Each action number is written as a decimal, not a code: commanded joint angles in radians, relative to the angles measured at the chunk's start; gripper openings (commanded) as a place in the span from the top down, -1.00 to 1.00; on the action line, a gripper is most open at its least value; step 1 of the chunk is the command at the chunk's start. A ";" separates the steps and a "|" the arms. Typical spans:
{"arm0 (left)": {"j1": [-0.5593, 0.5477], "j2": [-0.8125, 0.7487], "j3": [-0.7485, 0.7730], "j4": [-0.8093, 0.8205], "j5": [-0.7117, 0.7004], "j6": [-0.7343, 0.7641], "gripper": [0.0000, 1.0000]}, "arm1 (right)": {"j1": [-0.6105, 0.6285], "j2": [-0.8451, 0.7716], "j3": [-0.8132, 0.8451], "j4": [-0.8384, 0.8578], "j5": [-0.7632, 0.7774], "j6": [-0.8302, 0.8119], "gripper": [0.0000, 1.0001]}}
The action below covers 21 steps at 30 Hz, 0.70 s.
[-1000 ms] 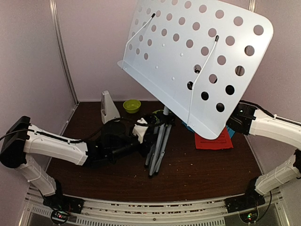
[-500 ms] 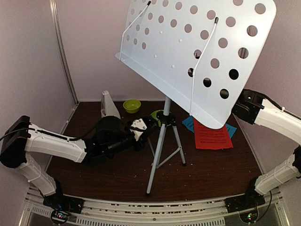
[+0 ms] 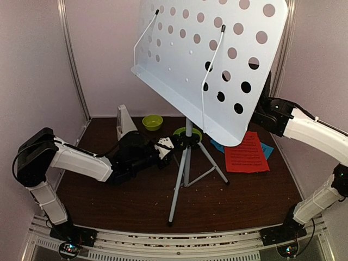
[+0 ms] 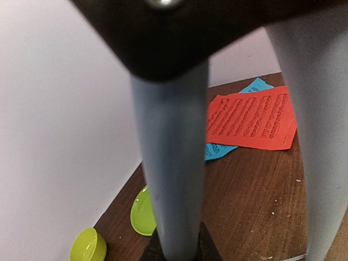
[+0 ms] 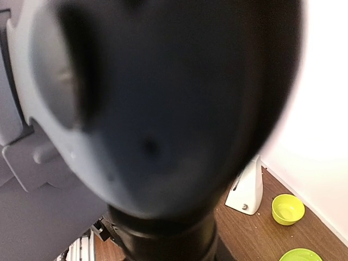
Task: Set up the instrument practice props
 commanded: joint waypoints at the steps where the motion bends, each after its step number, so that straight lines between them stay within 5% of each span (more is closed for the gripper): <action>1: 0.015 0.040 0.000 0.037 -0.062 0.046 1.00 | -0.002 -0.004 0.101 0.162 -0.091 0.061 1.00; 4: 0.019 0.044 -0.018 0.065 -0.084 0.033 1.00 | -0.010 0.009 0.102 0.166 -0.077 0.073 0.97; 11: 0.020 0.042 -0.056 0.125 -0.108 0.019 1.00 | -0.032 -0.002 0.050 0.199 -0.049 0.096 -0.03; 21: 0.020 0.027 -0.068 0.140 -0.115 0.022 1.00 | -0.058 -0.091 -0.187 0.303 -0.020 0.148 -0.87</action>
